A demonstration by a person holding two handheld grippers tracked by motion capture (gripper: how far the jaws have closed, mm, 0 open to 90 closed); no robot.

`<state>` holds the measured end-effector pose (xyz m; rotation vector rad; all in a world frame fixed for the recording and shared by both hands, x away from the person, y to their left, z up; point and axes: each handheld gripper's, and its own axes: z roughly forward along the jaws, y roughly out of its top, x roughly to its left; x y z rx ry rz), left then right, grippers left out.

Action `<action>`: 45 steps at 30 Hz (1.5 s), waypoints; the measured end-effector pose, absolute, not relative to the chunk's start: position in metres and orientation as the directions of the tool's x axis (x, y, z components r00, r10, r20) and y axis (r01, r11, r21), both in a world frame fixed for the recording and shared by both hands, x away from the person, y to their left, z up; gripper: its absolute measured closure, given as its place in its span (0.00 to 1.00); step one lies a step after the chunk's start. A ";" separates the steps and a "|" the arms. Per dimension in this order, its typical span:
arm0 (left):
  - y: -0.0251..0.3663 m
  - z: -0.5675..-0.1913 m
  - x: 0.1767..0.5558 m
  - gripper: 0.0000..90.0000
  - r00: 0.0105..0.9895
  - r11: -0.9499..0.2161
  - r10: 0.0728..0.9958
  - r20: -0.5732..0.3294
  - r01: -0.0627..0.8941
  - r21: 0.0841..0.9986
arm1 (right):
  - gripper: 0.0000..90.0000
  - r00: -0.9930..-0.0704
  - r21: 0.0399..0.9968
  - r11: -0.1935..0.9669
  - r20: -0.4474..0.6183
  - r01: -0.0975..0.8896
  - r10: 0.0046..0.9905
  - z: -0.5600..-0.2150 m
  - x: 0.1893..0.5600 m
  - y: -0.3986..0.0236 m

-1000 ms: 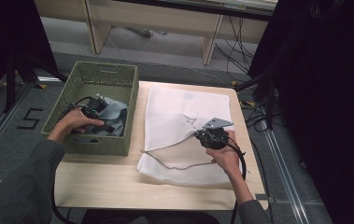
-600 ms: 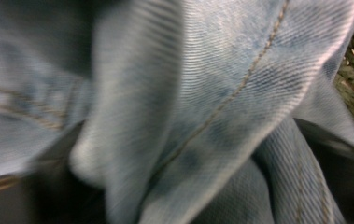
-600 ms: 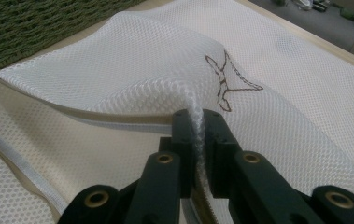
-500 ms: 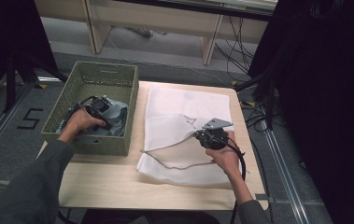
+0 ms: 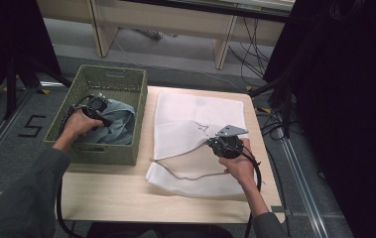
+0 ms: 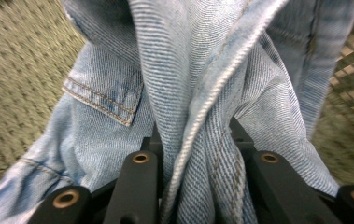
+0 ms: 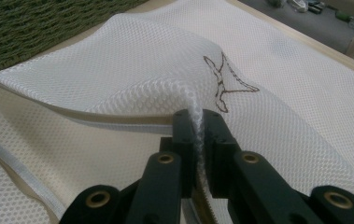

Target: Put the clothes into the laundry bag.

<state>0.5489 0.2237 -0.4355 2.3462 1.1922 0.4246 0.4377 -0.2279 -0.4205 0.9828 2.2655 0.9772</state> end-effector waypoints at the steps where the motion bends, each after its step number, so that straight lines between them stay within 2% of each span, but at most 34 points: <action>1: 0.226 -0.431 0.547 0.79 0.570 -0.499 0.820 0.056 0.664 0.557 | 0.95 -0.619 0.776 0.475 -0.143 0.414 0.773 -0.421 0.438 -0.227; 5: 0.234 -0.411 0.539 0.79 0.551 -0.446 0.834 0.038 0.631 0.634 | 0.95 -0.622 0.776 0.482 -0.150 0.407 0.768 -0.420 0.438 -0.228; 8: 0.243 -0.393 0.533 0.79 0.557 -0.431 0.830 0.013 0.628 0.648 | 0.95 -0.620 0.779 0.478 -0.150 0.406 0.770 -0.420 0.439 -0.228; 12: 0.254 -0.369 0.520 0.79 0.543 -0.378 0.840 -0.003 0.589 0.714 | 0.95 -0.622 0.771 0.482 -0.145 0.416 0.769 -0.418 0.438 -0.229; 18: 0.265 -0.336 0.502 0.79 0.578 -0.403 0.816 0.016 0.547 0.733 | 0.95 -0.613 0.771 0.462 -0.120 0.438 0.781 -0.418 0.437 -0.227; 23: 0.264 -0.310 0.486 0.79 0.597 -0.420 0.801 0.048 0.502 0.756 | 0.95 -0.616 0.781 0.472 -0.145 0.409 0.774 -0.418 0.438 -0.229; 30: 0.252 -0.275 0.457 0.80 0.642 -0.420 0.764 0.058 0.427 0.801 | 0.95 -0.613 0.784 0.471 -0.150 0.404 0.776 -0.419 0.438 -0.229; 35: 0.237 -0.253 0.432 0.80 0.707 -0.417 0.707 0.028 0.384 0.824 | 0.95 -0.614 0.785 0.474 -0.156 0.399 0.774 -0.417 0.438 -0.230; 37: 0.230 -0.248 0.422 0.80 0.733 -0.416 0.680 0.015 0.369 0.831 | 0.95 -0.611 0.780 0.465 -0.136 0.419 0.780 -0.416 0.436 -0.229; 39: 0.222 -0.246 0.411 0.80 0.762 -0.412 0.648 -0.006 0.356 0.839 | 0.95 -0.611 0.792 0.469 -0.158 0.390 0.776 -0.415 0.439 -0.230; 45: 0.190 -0.249 0.384 0.80 0.841 -0.411 0.537 -0.070 0.333 0.848 | 0.95 -0.614 0.789 0.469 -0.151 0.397 0.775 -0.413 0.438 -0.232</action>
